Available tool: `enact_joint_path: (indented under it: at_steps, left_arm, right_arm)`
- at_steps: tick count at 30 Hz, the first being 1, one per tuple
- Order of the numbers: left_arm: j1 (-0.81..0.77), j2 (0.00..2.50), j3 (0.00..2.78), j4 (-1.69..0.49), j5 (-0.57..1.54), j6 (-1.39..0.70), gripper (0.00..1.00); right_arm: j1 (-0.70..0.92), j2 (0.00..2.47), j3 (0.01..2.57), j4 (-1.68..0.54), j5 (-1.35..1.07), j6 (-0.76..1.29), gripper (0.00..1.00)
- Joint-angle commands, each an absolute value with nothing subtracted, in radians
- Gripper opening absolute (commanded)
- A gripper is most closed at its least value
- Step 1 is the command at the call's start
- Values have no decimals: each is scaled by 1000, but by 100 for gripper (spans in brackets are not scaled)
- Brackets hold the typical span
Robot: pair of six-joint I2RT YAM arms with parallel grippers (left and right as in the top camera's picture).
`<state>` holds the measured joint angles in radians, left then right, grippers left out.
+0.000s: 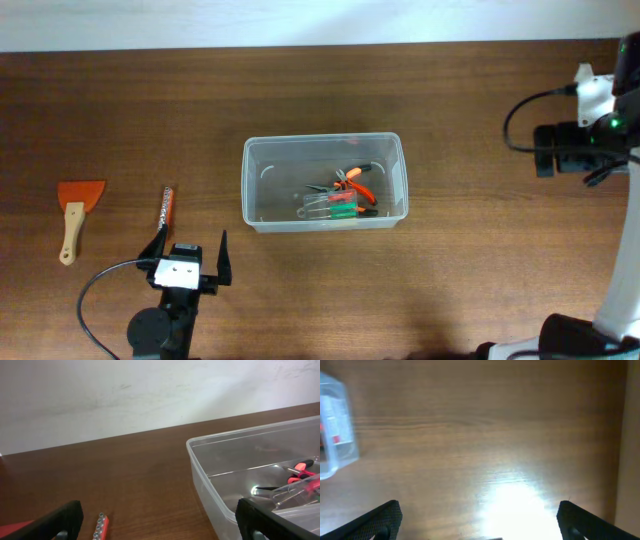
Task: Pack container
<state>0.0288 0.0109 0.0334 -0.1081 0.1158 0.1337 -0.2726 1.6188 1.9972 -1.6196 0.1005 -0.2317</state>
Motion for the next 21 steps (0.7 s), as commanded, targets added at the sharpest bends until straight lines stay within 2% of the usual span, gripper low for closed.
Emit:
enact_joint_path:
  at_steps: [1, 14, 21]
  left_arm:
    - [34, 6, 26, -105, 123, 128, 99]
    - [34, 6, 26, -105, 123, 128, 99]
    - [34, 6, 26, -105, 123, 128, 99]
  right_arm:
    - [-340, 1609, 1925, -1573, 86, -219, 98]
    - [-609, 1609, 1631, -1224, -65, -219, 99]
    - [-643, 1609, 1464, -1089, -91, -219, 99]
